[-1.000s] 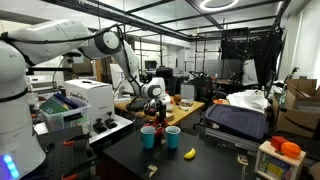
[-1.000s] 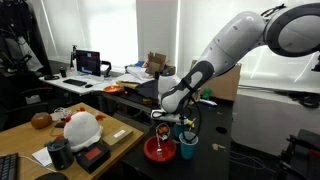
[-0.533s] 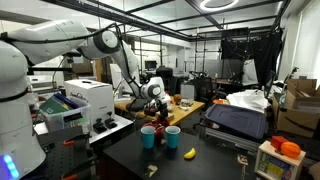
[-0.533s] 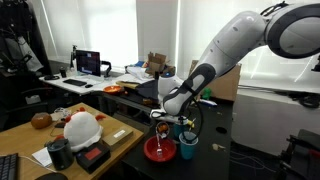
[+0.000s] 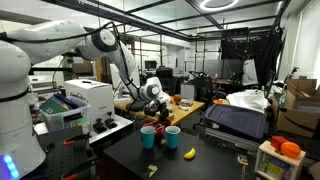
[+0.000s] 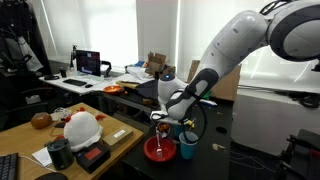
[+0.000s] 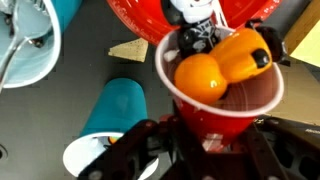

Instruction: Pick the blue cup and pour some of its contents in the bowl

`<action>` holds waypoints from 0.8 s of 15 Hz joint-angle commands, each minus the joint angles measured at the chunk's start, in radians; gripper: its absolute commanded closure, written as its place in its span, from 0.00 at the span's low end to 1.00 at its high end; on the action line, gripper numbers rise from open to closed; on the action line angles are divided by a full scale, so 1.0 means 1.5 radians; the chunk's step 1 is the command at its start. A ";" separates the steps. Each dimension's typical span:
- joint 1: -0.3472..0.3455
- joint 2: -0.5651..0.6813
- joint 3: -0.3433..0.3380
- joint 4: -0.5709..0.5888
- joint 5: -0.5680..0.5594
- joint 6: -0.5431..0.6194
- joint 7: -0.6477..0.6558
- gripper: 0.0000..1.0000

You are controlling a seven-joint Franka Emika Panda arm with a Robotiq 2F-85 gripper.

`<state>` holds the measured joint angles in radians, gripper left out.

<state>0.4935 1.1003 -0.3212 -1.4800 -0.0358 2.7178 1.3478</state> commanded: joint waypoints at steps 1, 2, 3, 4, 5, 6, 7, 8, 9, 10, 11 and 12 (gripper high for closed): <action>0.028 -0.016 -0.025 -0.038 -0.024 0.028 0.048 0.92; 0.035 -0.013 -0.031 -0.040 -0.028 0.032 0.057 0.92; 0.040 -0.010 -0.037 -0.039 -0.033 0.036 0.068 0.92; 0.044 -0.010 -0.040 -0.042 -0.037 0.037 0.074 0.92; 0.051 -0.009 -0.047 -0.044 -0.042 0.041 0.085 0.92; 0.058 -0.008 -0.054 -0.047 -0.046 0.045 0.096 0.92; 0.065 -0.007 -0.061 -0.049 -0.049 0.049 0.105 0.92; 0.073 -0.005 -0.069 -0.051 -0.053 0.052 0.115 0.92; 0.079 -0.003 -0.075 -0.052 -0.057 0.054 0.123 0.92; 0.084 -0.002 -0.079 -0.053 -0.060 0.055 0.131 0.92; 0.090 0.000 -0.085 -0.054 -0.062 0.057 0.138 0.92; 0.095 0.002 -0.090 -0.055 -0.064 0.058 0.144 0.92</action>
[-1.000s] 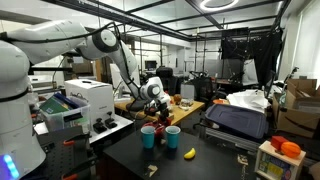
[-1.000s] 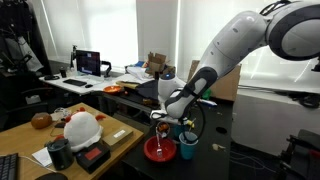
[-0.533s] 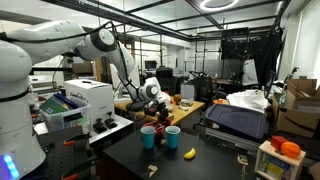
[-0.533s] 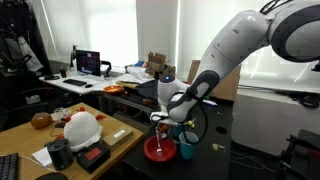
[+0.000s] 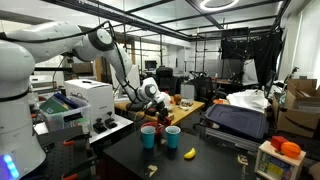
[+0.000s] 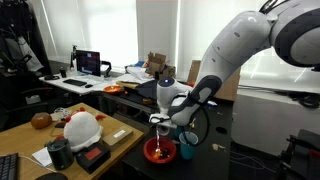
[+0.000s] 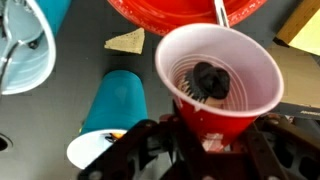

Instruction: Pick the blue cup and pour some of its contents in the bowl

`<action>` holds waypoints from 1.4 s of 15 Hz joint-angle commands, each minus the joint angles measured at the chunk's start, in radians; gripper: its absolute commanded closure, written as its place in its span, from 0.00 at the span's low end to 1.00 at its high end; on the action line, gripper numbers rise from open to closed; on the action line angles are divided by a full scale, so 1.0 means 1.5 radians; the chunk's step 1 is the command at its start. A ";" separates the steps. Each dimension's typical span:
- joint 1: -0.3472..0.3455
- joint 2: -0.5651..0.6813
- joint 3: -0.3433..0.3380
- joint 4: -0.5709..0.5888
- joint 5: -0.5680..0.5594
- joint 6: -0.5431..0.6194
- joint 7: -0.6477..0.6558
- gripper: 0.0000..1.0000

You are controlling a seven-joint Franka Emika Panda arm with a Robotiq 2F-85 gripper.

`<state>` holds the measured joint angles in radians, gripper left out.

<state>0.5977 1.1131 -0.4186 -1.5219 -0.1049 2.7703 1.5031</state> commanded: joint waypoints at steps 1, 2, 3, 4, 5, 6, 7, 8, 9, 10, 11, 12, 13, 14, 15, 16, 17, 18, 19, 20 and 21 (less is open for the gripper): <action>0.030 -0.006 -0.029 -0.030 -0.018 0.024 0.045 0.92; 0.035 -0.006 -0.032 -0.032 -0.019 0.026 0.050 0.92; 0.039 -0.005 -0.036 -0.034 -0.019 0.027 0.052 0.92; 0.043 -0.006 -0.039 -0.037 -0.019 0.028 0.056 0.92; 0.047 -0.007 -0.042 -0.041 -0.020 0.030 0.058 0.92; 0.050 -0.011 -0.043 -0.048 -0.020 0.033 0.055 0.92; 0.052 -0.015 -0.044 -0.054 -0.020 0.036 0.052 0.92; 0.054 -0.021 -0.044 -0.061 -0.020 0.038 0.048 0.92; 0.055 -0.025 -0.042 -0.067 -0.019 0.041 0.043 0.92; 0.056 -0.030 -0.042 -0.075 -0.018 0.048 0.040 0.92; 0.056 -0.036 -0.040 -0.083 -0.017 0.054 0.035 0.92; 0.058 -0.040 -0.041 -0.090 -0.016 0.061 0.033 0.92; 0.061 -0.043 -0.043 -0.097 -0.015 0.068 0.032 0.92; 0.066 -0.050 -0.046 -0.111 -0.016 0.080 0.030 0.92; 0.072 -0.052 -0.053 -0.120 -0.015 0.092 0.032 0.92; 0.081 -0.057 -0.062 -0.133 -0.015 0.104 0.032 0.92; 0.089 -0.060 -0.070 -0.144 -0.014 0.114 0.030 0.92; 0.103 -0.061 -0.084 -0.156 -0.011 0.127 0.033 0.92; 0.114 -0.065 -0.093 -0.169 -0.009 0.138 0.028 0.92; 0.125 -0.068 -0.103 -0.182 -0.006 0.149 0.024 0.92; 0.136 -0.070 -0.112 -0.194 -0.002 0.158 0.020 0.92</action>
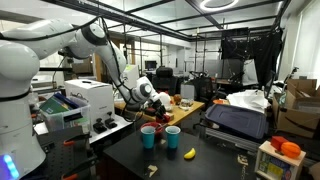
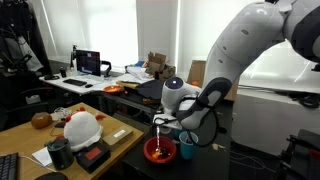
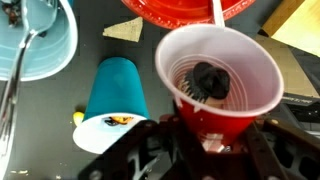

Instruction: Pick the blue cup and pour some of its contents in the bowl

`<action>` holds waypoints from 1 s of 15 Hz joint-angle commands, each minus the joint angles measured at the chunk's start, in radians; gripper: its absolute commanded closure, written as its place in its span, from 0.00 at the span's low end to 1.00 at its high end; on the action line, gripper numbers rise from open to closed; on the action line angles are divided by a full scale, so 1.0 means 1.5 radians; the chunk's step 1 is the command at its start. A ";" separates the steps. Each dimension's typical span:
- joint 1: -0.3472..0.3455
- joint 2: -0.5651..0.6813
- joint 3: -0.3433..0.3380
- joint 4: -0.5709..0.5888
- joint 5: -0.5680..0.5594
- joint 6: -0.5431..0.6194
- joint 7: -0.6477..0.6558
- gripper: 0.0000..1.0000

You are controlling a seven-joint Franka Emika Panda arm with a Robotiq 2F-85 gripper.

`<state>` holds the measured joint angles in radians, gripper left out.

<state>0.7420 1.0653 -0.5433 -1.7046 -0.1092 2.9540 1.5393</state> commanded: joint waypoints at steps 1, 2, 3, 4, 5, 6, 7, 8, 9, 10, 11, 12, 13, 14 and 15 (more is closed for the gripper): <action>0.048 -0.043 -0.033 -0.084 0.005 0.043 -0.011 0.92; 0.056 -0.046 -0.038 -0.094 0.010 0.049 -0.016 0.92; 0.056 -0.055 -0.032 -0.106 0.015 0.050 -0.028 0.92; 0.061 -0.059 -0.032 -0.114 0.020 0.054 -0.033 0.92; 0.062 -0.063 -0.029 -0.120 0.025 0.056 -0.040 0.92; 0.066 -0.066 -0.030 -0.126 0.030 0.058 -0.046 0.92; 0.071 -0.066 -0.032 -0.129 0.033 0.060 -0.045 0.92; 0.075 -0.066 -0.035 -0.131 0.037 0.062 -0.046 0.92; 0.081 -0.063 -0.039 -0.131 0.042 0.065 -0.048 0.92; 0.087 -0.062 -0.041 -0.132 0.047 0.068 -0.047 0.92; 0.092 -0.062 -0.042 -0.133 0.052 0.072 -0.047 0.92; 0.101 -0.057 -0.048 -0.133 0.058 0.079 -0.044 0.92; 0.118 -0.045 -0.063 -0.130 0.065 0.088 -0.033 0.92; 0.131 -0.037 -0.074 -0.129 0.073 0.096 -0.031 0.92; 0.149 -0.025 -0.091 -0.127 0.082 0.101 -0.027 0.92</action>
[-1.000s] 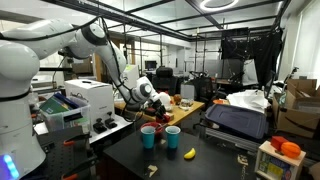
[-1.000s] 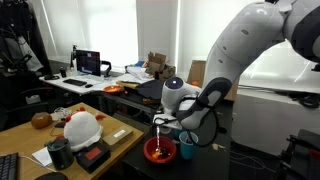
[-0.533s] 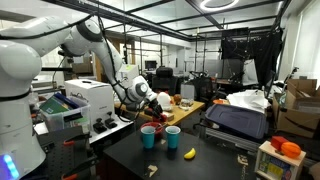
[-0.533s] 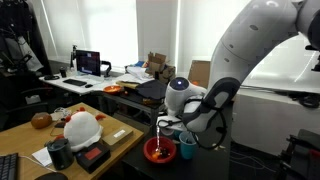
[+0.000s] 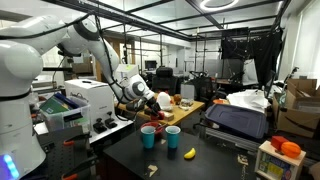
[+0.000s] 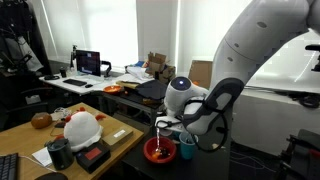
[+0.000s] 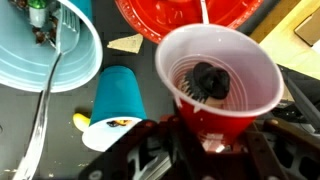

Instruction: Pick the blue cup and pour some of its contents in the bowl

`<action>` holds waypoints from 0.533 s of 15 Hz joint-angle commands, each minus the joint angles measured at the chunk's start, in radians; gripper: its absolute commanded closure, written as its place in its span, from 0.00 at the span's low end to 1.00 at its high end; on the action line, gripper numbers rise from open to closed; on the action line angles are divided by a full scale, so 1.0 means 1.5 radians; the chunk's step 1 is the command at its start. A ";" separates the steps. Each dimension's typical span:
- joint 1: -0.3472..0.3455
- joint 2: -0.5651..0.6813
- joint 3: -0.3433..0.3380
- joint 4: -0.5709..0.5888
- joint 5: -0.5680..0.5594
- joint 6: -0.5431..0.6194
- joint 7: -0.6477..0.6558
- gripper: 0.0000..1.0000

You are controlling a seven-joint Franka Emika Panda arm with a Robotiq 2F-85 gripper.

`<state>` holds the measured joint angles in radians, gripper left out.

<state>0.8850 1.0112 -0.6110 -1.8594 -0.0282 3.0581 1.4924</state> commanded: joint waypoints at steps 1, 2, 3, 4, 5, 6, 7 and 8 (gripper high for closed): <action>0.074 0.024 -0.065 -0.025 0.040 0.042 0.012 0.92; 0.095 0.035 -0.085 -0.028 0.052 0.051 0.015 0.92; 0.115 0.051 -0.103 -0.028 0.068 0.059 0.015 0.92; 0.127 0.060 -0.112 -0.028 0.083 0.060 0.009 0.92; 0.137 0.069 -0.119 -0.027 0.098 0.057 0.005 0.92; 0.147 0.076 -0.126 -0.029 0.111 0.057 0.003 0.92; 0.155 0.083 -0.130 -0.029 0.122 0.055 0.001 0.92; 0.164 0.089 -0.134 -0.031 0.132 0.056 0.000 0.92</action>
<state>1.0803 1.1194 -0.7739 -1.8761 0.1246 3.1093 1.4946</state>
